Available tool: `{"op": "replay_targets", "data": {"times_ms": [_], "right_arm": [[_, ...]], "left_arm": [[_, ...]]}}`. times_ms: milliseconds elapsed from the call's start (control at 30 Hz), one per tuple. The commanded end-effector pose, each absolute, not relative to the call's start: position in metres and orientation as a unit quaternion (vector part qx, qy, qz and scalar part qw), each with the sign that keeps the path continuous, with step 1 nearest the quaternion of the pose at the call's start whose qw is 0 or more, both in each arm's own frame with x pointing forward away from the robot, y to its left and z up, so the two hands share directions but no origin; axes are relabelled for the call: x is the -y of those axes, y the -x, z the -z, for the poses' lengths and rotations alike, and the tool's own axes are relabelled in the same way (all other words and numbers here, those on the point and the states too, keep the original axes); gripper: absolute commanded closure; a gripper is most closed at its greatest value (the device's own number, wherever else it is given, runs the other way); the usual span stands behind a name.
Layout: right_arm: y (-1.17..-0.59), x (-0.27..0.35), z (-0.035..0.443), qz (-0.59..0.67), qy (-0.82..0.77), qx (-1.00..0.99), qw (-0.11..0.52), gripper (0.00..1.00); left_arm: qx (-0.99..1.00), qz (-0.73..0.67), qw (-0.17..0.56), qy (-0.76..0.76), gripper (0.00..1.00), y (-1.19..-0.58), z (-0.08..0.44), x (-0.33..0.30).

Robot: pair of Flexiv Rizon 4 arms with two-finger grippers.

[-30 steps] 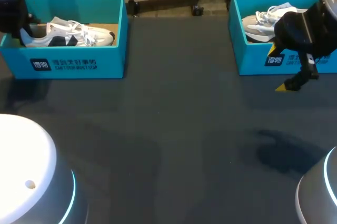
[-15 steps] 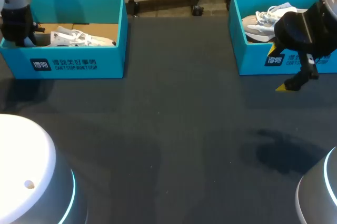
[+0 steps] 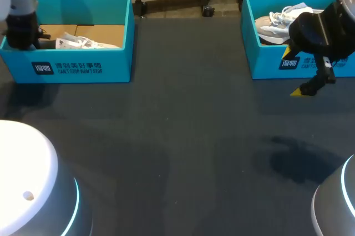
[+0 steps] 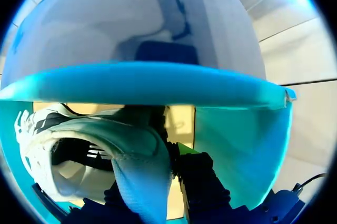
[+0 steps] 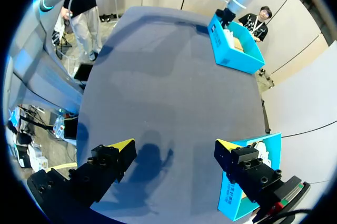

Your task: Take the shoe out of the shoebox, open the shoe tongue, remove and reinsert the insole, then place the shoe into the shoebox

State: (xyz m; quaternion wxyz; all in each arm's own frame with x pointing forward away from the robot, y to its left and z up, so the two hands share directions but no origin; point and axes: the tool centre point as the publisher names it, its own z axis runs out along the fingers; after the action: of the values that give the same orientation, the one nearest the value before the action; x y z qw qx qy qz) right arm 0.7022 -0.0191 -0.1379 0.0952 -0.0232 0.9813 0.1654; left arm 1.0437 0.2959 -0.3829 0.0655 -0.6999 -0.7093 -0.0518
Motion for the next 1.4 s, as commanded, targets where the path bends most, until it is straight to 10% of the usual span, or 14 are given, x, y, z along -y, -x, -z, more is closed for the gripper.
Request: {"op": "replay_targets", "data": {"times_ms": [33,367,933,1400], "right_arm": [[-0.704,0.018,0.138,-0.164,0.023,-0.982,0.093,0.00],[-0.704,0.018,0.138,-0.164,0.023,-0.982,0.093,0.00],[-0.704,0.018,0.138,-0.164,0.023,-0.982,0.093,0.00],[-0.704,0.018,0.138,-0.164,0.023,-0.982,0.093,0.00]], "left_arm": [[0.709,0.049,0.071,0.699,1.00,-1.047,0.390,-0.295],[0.710,0.035,0.082,0.699,1.00,-1.049,0.399,-0.296],[0.707,0.020,0.062,0.705,0.36,-1.046,0.374,-0.297],[0.702,0.010,0.028,0.711,0.31,-1.049,0.326,-0.287]]}}
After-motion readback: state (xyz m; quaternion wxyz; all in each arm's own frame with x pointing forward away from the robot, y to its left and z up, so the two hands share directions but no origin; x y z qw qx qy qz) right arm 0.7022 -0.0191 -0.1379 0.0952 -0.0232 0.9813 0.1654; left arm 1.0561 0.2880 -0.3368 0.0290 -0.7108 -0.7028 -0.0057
